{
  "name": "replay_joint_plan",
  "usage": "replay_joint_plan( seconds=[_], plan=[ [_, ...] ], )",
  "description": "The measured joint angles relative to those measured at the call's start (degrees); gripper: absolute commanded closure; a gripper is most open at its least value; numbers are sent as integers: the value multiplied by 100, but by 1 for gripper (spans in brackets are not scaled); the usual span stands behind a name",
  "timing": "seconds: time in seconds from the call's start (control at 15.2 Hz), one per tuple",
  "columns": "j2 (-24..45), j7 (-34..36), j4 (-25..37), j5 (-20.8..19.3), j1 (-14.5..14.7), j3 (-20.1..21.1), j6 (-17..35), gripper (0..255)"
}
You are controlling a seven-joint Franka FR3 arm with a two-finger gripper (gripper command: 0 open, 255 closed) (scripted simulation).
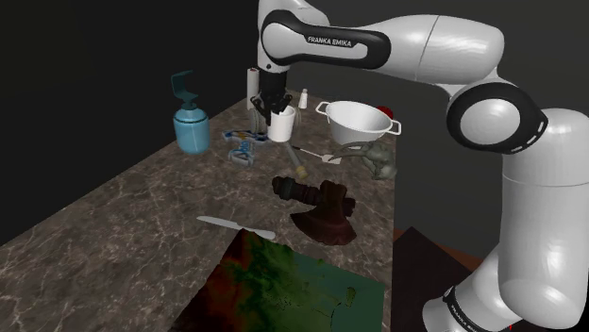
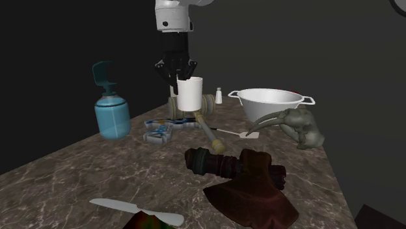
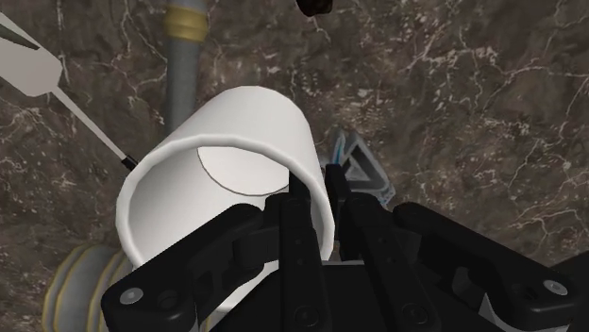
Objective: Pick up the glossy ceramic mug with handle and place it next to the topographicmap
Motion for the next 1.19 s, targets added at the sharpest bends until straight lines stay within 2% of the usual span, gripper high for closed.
replay_joint_plan(
  seconds=[0.26,0.46,0.79,1.19],
  plan=[
    [-27,104,162,-8,109,30,-199,255],
    [-260,404,-209,-3,289,115,-84,255],
    [-530,974,-607,-14,665,274,-6,255],
    [-569,1671,-687,-82,1177,461,-33,255]
  ],
)
